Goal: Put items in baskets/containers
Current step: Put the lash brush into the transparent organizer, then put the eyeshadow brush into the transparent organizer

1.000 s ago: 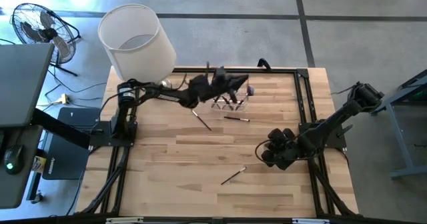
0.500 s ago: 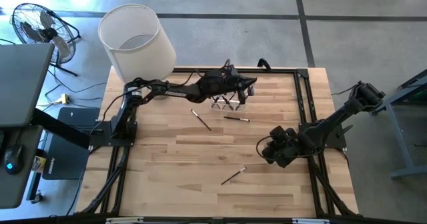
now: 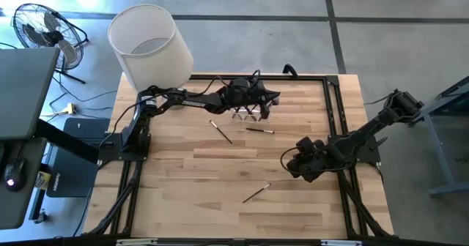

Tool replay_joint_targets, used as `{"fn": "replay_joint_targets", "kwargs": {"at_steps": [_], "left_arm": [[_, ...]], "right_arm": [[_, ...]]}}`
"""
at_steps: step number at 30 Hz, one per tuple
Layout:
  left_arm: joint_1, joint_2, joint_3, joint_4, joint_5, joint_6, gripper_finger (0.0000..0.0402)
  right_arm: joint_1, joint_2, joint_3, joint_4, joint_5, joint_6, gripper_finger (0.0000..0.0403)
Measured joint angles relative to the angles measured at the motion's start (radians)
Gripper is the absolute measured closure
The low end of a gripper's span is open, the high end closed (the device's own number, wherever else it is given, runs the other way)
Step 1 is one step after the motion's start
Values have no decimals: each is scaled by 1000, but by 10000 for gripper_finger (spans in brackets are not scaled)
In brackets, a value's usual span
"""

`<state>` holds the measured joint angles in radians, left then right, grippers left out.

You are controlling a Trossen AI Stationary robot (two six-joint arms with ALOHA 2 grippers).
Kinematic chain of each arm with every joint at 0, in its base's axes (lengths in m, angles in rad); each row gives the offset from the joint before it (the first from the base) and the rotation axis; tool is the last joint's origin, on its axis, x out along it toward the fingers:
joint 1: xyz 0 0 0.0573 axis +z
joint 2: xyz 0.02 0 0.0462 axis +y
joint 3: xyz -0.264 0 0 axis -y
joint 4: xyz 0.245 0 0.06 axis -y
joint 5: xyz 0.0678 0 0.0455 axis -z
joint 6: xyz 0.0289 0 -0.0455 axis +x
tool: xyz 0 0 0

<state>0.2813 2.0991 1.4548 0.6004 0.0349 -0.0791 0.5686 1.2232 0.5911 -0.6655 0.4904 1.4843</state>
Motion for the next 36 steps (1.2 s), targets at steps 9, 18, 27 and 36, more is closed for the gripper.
{"fn": "replay_joint_targets", "kwargs": {"at_steps": [9,18,27,36], "left_arm": [[0,0,0,2,27,4,393],[0,0,0,2,20,4,312],[-6,-69,15,-50,-28,116,275],[-61,-208,167,-507,-116,118,275]], "right_arm": [[0,0,0,13,0,0,402],[1,0,0,16,-14,-1,402],[1,0,0,20,-15,-11,402],[1,0,0,42,-36,-27,402]]}}
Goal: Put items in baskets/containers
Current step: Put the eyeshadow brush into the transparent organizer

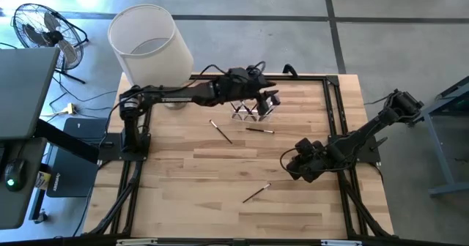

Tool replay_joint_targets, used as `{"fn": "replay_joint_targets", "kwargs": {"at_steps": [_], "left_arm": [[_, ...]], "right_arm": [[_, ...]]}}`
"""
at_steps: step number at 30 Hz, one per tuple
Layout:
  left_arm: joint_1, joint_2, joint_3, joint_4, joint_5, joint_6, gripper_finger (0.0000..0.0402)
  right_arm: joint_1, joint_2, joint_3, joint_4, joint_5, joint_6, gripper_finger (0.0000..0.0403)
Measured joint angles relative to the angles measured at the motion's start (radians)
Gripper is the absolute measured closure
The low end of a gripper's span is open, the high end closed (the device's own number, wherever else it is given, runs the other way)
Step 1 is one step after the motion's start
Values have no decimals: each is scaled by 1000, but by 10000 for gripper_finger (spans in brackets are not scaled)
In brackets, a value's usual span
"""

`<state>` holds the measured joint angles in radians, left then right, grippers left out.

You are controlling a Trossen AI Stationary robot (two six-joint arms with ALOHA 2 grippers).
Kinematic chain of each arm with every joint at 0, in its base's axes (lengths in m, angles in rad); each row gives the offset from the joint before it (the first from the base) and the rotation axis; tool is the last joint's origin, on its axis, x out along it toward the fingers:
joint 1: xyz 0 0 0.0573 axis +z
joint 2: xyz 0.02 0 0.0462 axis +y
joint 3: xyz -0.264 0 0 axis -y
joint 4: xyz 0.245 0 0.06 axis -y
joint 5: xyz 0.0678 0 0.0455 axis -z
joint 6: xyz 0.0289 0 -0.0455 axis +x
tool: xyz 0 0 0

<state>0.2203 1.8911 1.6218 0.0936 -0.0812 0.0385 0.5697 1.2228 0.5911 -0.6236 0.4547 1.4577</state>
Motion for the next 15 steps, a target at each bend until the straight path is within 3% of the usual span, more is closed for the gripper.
{"fn": "replay_joint_targets", "kwargs": {"at_steps": [6,15], "left_arm": [[-88,0,148,-538,-161,-139,275],[-274,0,79,-869,-165,-449,283]], "right_arm": [[0,0,0,-1,-5,0,402],[0,0,0,-1,-24,-53,402]]}}
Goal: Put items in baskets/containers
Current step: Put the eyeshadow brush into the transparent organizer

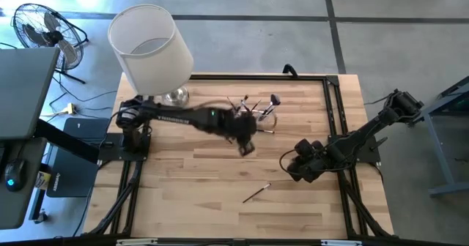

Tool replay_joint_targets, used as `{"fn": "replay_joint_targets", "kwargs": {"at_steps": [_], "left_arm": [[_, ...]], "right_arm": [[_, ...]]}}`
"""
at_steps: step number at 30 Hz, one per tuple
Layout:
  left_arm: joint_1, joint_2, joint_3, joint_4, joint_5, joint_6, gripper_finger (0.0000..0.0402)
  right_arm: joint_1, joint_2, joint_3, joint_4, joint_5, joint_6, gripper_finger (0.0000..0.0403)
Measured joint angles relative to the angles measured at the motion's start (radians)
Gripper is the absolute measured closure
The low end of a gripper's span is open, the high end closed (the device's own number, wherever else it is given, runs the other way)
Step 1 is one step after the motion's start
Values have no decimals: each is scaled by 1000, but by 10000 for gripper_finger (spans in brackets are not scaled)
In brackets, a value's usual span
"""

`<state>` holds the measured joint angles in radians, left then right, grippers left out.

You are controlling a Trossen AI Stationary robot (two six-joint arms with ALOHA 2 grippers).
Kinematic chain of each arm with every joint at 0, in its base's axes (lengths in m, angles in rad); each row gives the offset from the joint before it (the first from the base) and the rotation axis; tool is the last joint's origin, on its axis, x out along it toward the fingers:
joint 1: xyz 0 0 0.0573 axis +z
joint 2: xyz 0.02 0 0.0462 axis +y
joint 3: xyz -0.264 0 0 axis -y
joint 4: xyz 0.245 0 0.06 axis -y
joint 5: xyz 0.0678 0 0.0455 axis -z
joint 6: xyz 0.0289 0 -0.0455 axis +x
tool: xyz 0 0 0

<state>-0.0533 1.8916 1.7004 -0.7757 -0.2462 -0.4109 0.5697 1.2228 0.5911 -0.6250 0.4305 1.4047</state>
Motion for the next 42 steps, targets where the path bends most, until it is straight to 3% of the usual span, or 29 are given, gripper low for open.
{"fn": "replay_joint_targets", "kwargs": {"at_steps": [6,11,17,20,25,27,30,35,38,42], "left_arm": [[-145,0,-120,-133,-2,-146,386],[-270,0,-195,-178,-12,-248,389],[-376,-1,-303,-113,43,-259,400],[-420,-66,-404,-89,31,-304,400],[-481,-238,-653,115,23,-397,401],[-493,-311,-739,236,11,-435,401],[-506,-407,-843,273,3,-477,401],[-504,-489,-891,297,-3,-507,401],[-503,-504,-884,333,-19,-490,401],[-504,-501,-883,401,-29,-443,401]], "right_arm": [[0,0,0,19,17,-85,402],[0,0,0,153,100,-136,402],[0,0,0,478,109,-443,403],[1,2,9,564,114,-490,403],[-5,61,93,489,101,-469,403],[-16,105,148,426,41,-470,403],[-37,189,254,281,-66,-467,403],[-60,345,447,-43,-209,-520,403],[-65,426,539,-183,-220,-611,403],[-64,494,583,-204,-183,-749,403]]}}
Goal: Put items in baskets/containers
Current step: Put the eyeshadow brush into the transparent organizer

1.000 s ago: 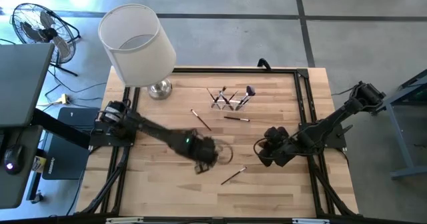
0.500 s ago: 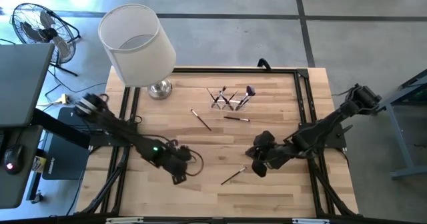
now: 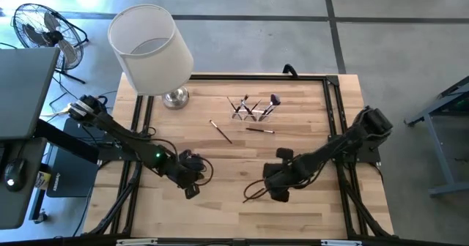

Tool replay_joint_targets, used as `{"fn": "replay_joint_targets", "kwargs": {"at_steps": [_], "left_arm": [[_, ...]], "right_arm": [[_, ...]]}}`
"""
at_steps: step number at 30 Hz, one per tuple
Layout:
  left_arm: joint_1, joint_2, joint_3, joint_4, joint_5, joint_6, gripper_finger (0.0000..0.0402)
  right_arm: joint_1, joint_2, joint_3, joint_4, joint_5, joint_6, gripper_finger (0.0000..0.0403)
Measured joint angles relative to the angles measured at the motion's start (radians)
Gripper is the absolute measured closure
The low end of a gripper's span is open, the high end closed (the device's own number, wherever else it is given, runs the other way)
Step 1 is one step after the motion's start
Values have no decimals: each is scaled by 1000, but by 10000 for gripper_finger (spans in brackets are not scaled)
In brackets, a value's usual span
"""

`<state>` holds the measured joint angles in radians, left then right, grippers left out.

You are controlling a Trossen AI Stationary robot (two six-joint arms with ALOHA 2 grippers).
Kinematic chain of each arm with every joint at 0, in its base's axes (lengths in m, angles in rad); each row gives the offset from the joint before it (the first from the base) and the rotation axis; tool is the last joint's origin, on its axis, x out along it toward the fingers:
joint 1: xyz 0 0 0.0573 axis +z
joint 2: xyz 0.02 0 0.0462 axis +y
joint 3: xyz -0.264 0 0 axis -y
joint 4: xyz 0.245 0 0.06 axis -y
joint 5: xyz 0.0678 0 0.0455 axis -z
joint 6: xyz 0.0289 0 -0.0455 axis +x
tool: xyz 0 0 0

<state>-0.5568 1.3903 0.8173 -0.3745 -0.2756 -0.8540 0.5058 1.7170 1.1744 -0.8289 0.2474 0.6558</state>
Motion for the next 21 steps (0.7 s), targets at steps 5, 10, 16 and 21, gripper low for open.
{"fn": "replay_joint_targets", "kwargs": {"at_steps": [5,10,16,21], "left_arm": [[0,0,1,44,2,11,401],[0,0,1,48,3,-7,401],[1,0,1,89,-9,-8,401],[8,0,0,88,-45,-8,401]], "right_arm": [[1,35,-21,48,-96,-148,402],[1,37,-93,164,-179,-193,402],[1,37,-162,252,-195,-212,402],[0,37,-196,272,-193,-215,387]]}}
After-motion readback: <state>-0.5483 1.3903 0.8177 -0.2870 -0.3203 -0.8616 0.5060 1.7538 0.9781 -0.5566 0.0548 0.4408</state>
